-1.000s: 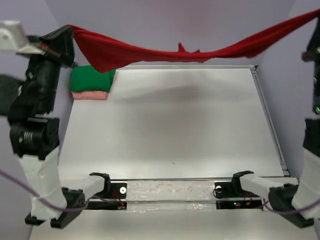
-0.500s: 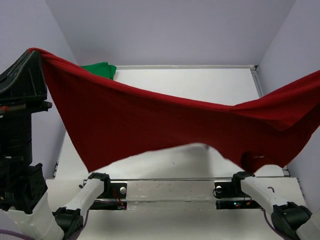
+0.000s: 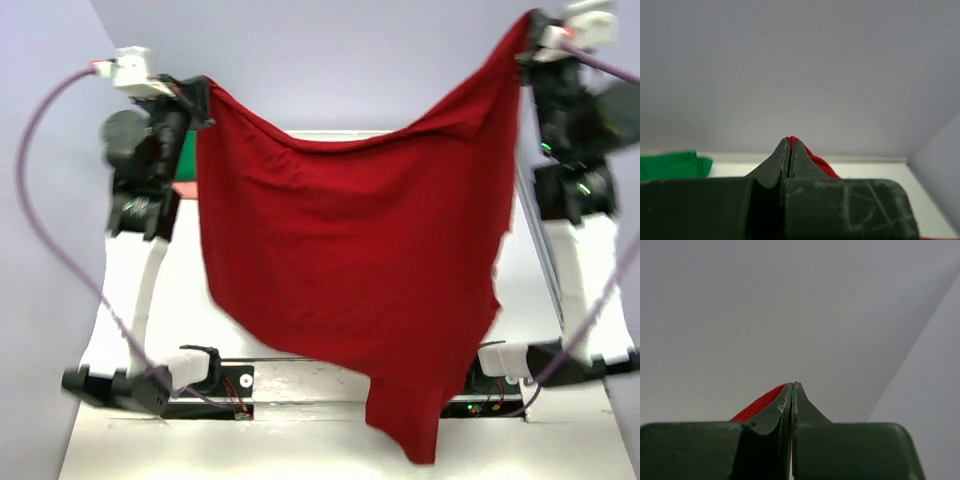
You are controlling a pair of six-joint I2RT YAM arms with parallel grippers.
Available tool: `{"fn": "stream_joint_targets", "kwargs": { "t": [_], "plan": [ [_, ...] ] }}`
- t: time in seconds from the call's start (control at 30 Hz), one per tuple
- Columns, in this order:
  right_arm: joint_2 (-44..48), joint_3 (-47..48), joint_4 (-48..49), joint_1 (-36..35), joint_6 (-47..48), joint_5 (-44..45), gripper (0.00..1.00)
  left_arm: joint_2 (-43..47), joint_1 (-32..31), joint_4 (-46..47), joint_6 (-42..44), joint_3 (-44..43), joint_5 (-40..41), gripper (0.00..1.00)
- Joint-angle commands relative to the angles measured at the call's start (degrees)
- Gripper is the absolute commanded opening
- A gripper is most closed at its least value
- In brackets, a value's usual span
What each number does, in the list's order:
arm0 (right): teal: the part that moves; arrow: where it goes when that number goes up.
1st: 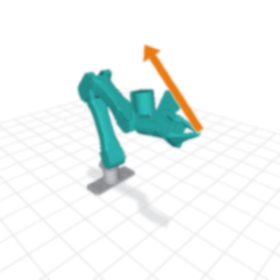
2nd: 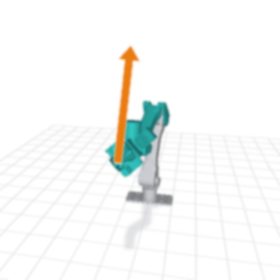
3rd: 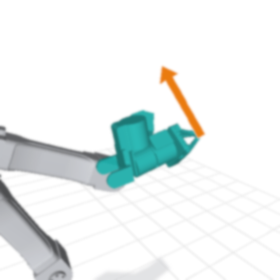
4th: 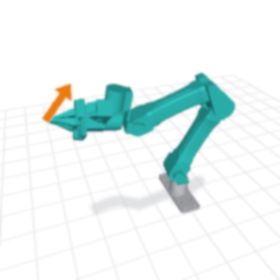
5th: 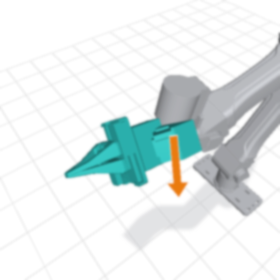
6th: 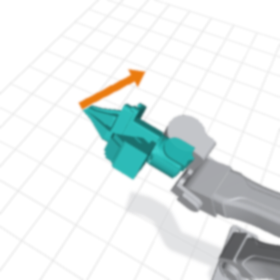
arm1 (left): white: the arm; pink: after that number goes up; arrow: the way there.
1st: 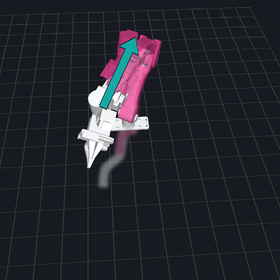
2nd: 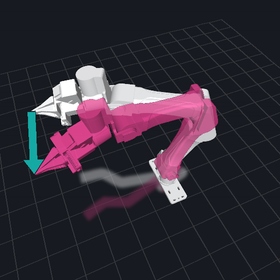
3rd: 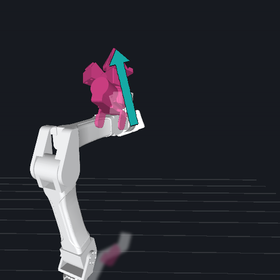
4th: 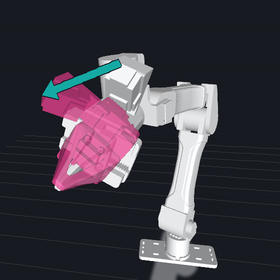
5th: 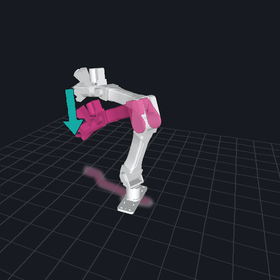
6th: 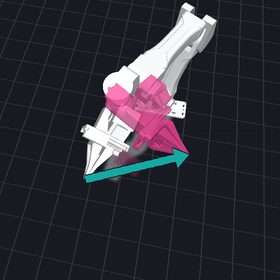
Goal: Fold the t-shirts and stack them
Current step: Flatten the tshirt out, then fold the tshirt
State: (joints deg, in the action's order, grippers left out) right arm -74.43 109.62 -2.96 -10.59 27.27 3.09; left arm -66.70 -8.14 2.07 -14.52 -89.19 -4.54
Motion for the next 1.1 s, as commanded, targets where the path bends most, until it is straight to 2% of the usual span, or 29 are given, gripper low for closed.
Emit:
{"fn": "stream_joint_targets", "kwargs": {
  "t": [0.0, 0.07, 0.13, 0.23, 0.4, 0.6, 0.7, 0.8, 1.07],
  "plan": [
    [-10.8, -5.6, 8.7, 2.8, 3.2, 3.1, 0.0, -6.9, 1.0, 17.0, -2.0, 11.1, 2.5, 0.0],
    [-15.1, -6.5, 10.3, 4.3, 2.9, 3.1, 0.0, -10.7, 1.7, 20.0, -3.8, 13.5, 2.3, 0.0],
    [-21.2, -6.8, 12.3, 5.4, 2.1, 2.8, 0.0, -17.2, 2.3, 19.0, -4.8, 12.7, 0.1, 0.0],
    [-28.6, -5.7, 12.5, 7.3, 1.3, 2.1, 0.0, -25.6, 2.3, 22.6, -4.4, 12.3, -0.4, 0.0],
    [-37.7, 0.7, 9.3, 9.8, -1.2, -0.1, 0.0, -41.1, 2.6, 19.1, -4.7, 0.4, -5.4, 0.0],
    [-46.9, 9.0, 5.3, 12.6, -4.1, -2.6, 0.0, -53.0, 2.5, 15.3, -4.4, -12.5, -8.0, 0.0],
    [-48.9, 12.3, 3.4, 13.1, -4.8, -5.5, 0.0, -55.1, 2.2, 14.6, -4.4, -14.7, -10.1, 0.0],
    [-49.9, 13.4, 1.0, 13.1, -5.0, -6.1, 0.0, -55.9, 1.8, 13.6, -3.5, -15.7, -8.7, 0.0],
    [-45.6, 6.7, -1.1, 13.1, -5.8, -6.2, 0.0, -55.3, 1.9, 11.2, -2.4, -15.8, -6.6, 0.0]
  ]
}}
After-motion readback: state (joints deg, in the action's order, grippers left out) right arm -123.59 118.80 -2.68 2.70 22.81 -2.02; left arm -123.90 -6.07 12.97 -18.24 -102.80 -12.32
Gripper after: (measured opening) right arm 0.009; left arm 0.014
